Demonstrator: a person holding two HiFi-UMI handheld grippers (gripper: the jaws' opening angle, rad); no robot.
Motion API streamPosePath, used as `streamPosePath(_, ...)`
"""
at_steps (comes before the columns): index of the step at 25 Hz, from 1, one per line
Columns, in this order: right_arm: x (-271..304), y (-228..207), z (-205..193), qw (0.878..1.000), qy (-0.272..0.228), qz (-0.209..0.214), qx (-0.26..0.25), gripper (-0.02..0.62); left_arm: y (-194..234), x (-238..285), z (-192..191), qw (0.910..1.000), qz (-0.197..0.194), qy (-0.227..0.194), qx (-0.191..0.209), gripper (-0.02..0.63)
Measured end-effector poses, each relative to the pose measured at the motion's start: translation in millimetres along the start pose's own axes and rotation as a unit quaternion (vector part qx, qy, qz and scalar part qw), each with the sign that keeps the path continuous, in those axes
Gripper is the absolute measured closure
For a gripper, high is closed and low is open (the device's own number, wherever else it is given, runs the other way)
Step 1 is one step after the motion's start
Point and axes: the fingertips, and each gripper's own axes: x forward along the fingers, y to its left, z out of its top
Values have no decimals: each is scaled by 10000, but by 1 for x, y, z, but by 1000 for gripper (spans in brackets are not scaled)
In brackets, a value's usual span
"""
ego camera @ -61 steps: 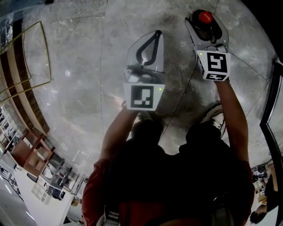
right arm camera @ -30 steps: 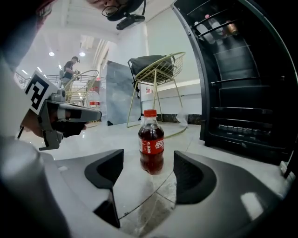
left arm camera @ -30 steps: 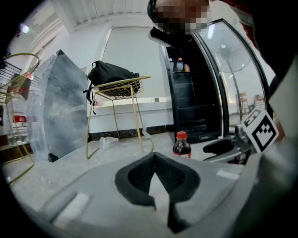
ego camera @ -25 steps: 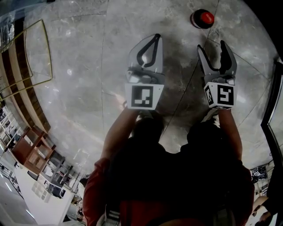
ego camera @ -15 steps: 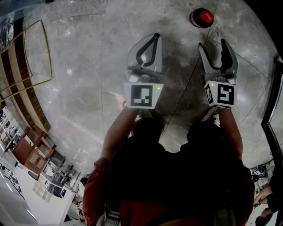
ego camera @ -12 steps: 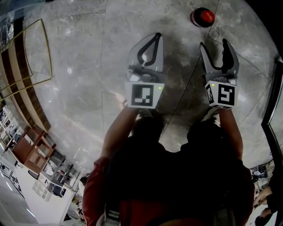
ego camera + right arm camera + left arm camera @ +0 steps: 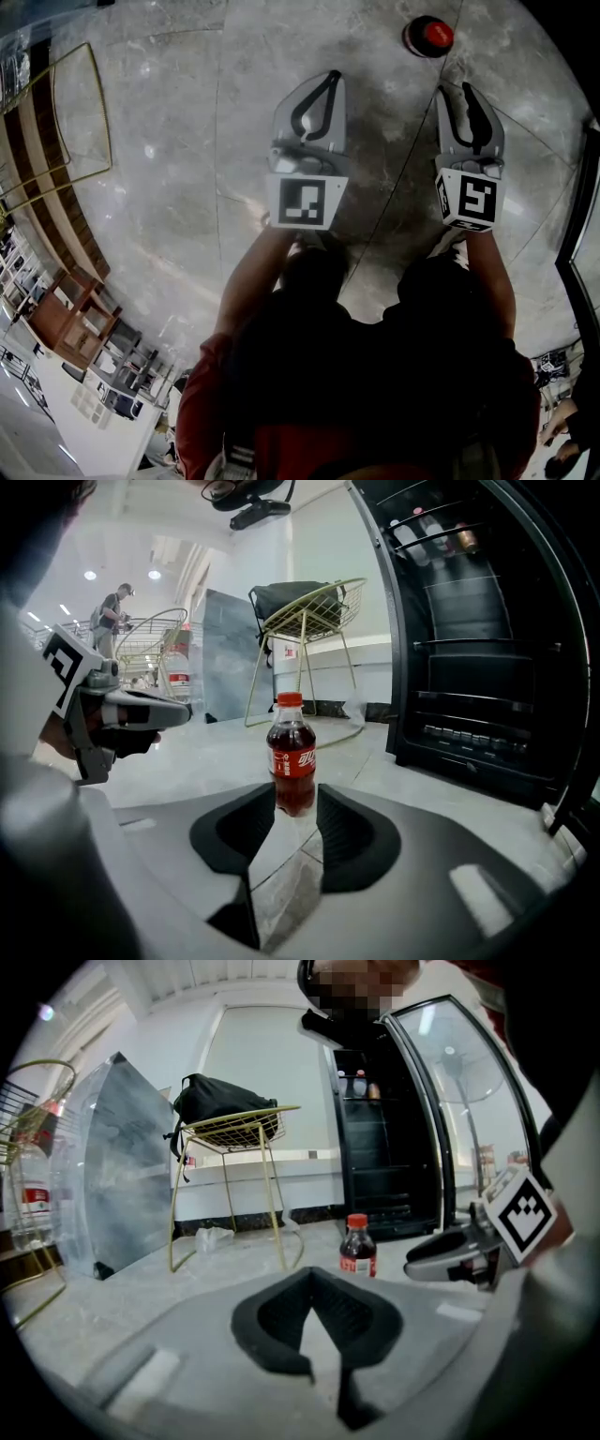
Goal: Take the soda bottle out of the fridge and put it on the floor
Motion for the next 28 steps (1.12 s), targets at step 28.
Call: streamPosePath(28, -39, -16, 53, 9987, -186, -463, -140, 595, -8, -14, 20, 9991, -223, 267, -240, 606)
